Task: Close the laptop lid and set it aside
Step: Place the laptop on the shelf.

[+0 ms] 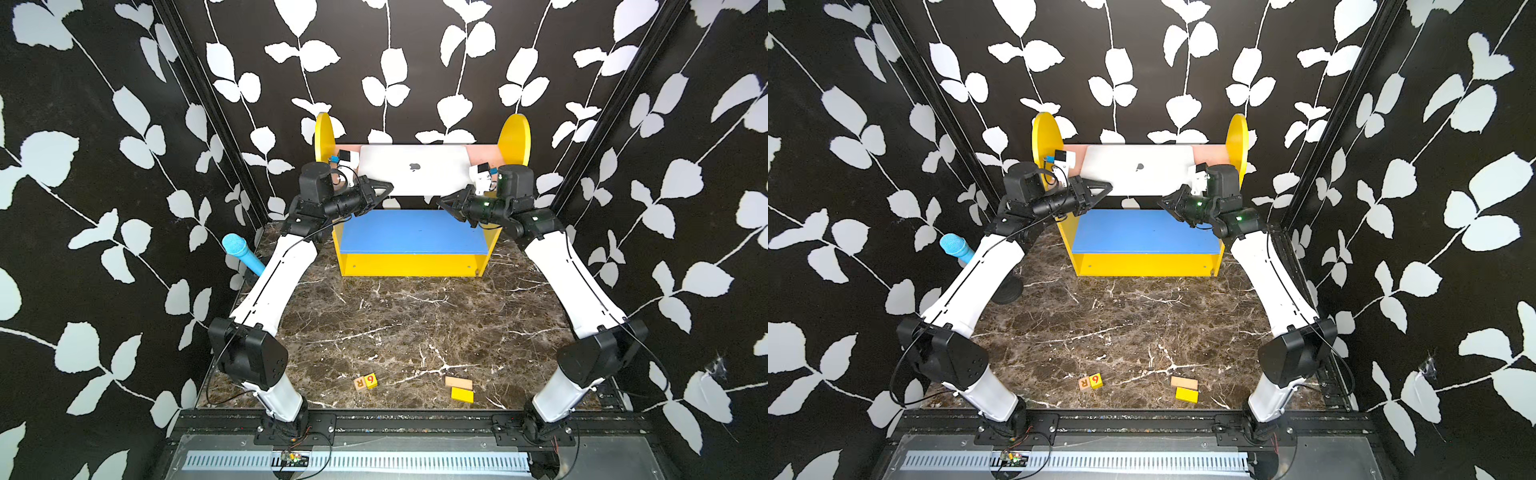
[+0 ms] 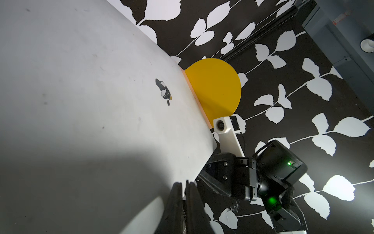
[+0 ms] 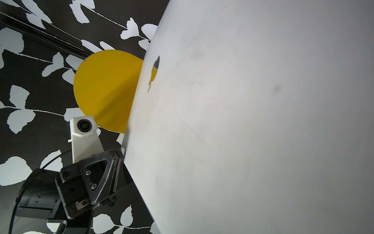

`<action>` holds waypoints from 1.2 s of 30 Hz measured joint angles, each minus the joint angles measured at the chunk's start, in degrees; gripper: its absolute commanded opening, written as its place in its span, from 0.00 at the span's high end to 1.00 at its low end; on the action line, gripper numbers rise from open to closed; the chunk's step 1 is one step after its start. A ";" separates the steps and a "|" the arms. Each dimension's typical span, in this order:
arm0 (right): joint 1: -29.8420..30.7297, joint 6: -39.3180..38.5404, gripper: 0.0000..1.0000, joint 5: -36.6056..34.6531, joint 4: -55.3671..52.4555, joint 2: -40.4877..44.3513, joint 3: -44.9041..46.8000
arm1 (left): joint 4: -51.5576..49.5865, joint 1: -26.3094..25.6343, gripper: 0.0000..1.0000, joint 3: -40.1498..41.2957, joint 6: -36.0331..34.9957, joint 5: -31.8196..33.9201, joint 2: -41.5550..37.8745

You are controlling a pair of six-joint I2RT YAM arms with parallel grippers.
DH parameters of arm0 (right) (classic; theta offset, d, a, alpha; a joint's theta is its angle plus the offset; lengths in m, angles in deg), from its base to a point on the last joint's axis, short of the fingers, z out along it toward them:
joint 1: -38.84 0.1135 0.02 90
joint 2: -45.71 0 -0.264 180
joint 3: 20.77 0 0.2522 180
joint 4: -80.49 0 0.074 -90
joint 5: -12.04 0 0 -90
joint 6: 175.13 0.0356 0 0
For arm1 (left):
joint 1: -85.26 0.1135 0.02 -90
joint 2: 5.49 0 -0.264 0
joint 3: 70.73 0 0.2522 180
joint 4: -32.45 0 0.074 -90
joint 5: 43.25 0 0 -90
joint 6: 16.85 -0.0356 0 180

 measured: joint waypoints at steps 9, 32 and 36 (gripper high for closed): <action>0.00 -0.04 0.94 0.35 -2.23 -0.83 -2.25 | -3.54 0.02 0.82 -2.91 -2.75 -1.25 0.00; 0.00 -0.22 0.94 1.11 -6.16 -3.74 -7.74 | -16.87 0.02 0.96 -3.15 -15.47 -4.52 -4.37; 0.00 -0.22 0.94 1.27 -6.23 -4.20 -8.61 | -17.64 0.02 0.96 -3.39 -16.02 -4.96 -4.04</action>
